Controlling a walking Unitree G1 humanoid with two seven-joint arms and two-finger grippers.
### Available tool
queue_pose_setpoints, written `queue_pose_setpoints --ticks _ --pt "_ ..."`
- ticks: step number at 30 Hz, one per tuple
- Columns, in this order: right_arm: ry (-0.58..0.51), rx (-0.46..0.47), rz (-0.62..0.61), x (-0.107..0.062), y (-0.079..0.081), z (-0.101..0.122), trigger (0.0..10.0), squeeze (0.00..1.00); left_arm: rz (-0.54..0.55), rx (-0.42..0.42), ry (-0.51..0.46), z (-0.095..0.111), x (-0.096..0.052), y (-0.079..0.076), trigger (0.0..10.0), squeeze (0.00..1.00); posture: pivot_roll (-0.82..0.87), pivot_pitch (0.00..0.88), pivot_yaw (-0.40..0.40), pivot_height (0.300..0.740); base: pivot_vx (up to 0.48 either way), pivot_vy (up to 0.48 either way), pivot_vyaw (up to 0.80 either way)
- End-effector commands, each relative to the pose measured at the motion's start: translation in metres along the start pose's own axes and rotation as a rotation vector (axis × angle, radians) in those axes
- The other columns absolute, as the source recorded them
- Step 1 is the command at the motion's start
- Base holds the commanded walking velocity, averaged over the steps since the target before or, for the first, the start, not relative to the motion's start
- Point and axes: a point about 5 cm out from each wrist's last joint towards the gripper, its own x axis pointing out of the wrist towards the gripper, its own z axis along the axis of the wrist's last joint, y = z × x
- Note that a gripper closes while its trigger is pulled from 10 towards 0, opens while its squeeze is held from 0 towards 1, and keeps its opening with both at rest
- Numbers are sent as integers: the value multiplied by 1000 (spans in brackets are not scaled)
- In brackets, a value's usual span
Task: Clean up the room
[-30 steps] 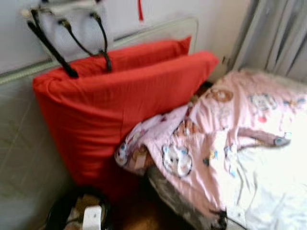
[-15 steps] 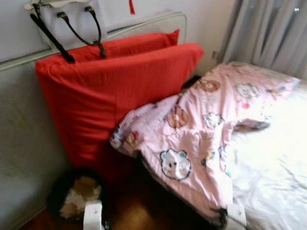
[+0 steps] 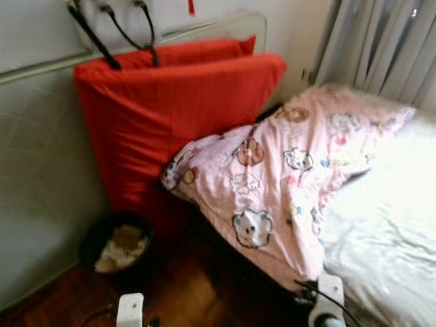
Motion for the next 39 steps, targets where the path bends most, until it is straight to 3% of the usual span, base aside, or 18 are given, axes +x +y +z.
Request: queue_pose_setpoints --ticks 1,4,7,18,19,20,21,33,34,35,36,39 --pt "-43 32 -11 2 -4 10 10000 0 -4 21 -2 4 1 -2 10000 0 -32 0 -27 722 0 0 0" --pt "-58 33 -21 2 -6 12 10000 0 -7 27 2 3 1 -2 10000 0 -37 0 -26 722 0 0 0" --pt "-43 -45 -82 2 -11 11 10000 0 -11 34 7 3 1 -3 10000 0 -36 0 -27 722 0 0 0" --pt "1 -36 -57 1 -7 4 10000 24 -16 48 15 1 1 -4 10000 0 -32 0 -28 722 0 0 0" --pt "5 -36 -54 1 -7 3 10000 192 -18 50 16 1 1 -4 10000 0 -33 0 -27 722 0 0 0" --pt "8 -31 -48 0 -6 2 10000 729 -19 51 17 1 1 -4 10000 0 -33 0 -27 722 0 0 0" --pt "11 -27 -43 0 -6 1 10000 1000 -20 52 17 1 1 -5 10000 0 -33 0 -27 722 0 0 0" --pt "70 -10 -8 -1 -3 -8 10000 1000 -26 61 14 1 1 -7 10000 0 -33 0 -26 722 0 0 0" --pt "75 -3 -2 -1 -2 -9 10000 831 -27 61 13 1 1 -7 10000 0 -30 0 -27 722 0 0 0" --pt "78 0 2 -1 -1 -9 10000 43 -28 61 12 1 1 -7 10000 0 -30 0 -27 722 0 0 0" --pt "80 -2 6 -1 -1 -10 10000 0 -28 61 10 2 1 -8 10000 0 -31 0 -28 722 0 0 0" --pt "96 -2 3 -3 -2 -14 10000 0 -29 60 8 3 2 -8 10000 0 -30 0 -28 722 0 0 0"
